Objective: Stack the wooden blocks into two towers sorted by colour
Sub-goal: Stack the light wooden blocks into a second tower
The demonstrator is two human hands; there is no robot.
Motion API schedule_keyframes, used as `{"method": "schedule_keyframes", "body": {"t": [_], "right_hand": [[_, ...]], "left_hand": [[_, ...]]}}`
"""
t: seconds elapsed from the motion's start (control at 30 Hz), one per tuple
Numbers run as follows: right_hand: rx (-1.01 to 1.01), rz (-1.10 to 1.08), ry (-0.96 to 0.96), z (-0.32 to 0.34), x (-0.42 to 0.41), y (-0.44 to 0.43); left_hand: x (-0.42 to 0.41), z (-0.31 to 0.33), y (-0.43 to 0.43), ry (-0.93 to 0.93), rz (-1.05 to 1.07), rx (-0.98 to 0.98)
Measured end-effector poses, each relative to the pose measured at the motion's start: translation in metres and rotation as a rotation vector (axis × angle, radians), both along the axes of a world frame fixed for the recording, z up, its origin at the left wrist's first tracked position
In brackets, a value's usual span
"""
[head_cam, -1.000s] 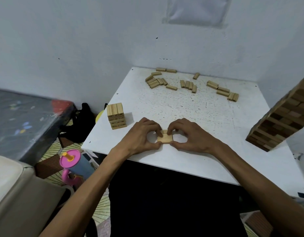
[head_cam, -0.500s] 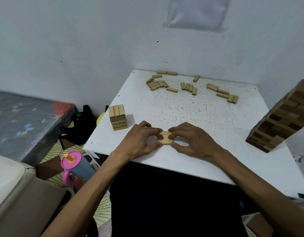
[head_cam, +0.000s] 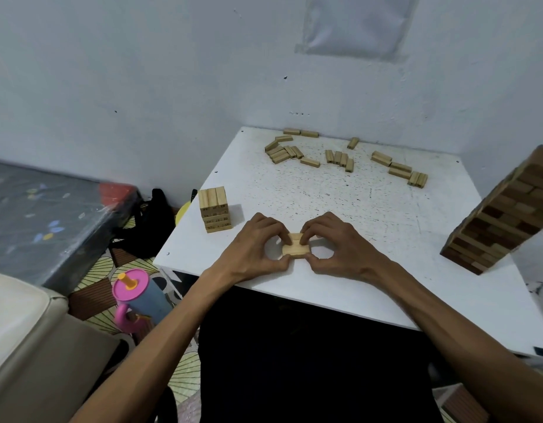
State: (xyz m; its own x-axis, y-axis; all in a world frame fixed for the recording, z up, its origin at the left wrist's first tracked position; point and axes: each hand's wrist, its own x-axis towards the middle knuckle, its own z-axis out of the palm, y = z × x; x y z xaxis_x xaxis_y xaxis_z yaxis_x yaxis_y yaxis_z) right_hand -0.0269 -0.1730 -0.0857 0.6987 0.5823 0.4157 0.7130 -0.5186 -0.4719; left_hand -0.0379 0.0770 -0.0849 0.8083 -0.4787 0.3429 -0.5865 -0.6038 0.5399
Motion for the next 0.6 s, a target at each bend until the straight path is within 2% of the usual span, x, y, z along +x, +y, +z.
{"method": "schedule_keyframes", "body": {"t": [0.37, 0.6], "right_hand": [[0.082, 0.108, -0.092, 0.052, 0.035, 0.039], [0.090, 0.172, -0.125, 0.069, 0.057, 0.079]], "left_hand": [[0.010, 0.063, 0.042, -0.105, 0.054, 0.042], [0.020, 0.079, 0.080, -0.119, 0.118, 0.055]]}}
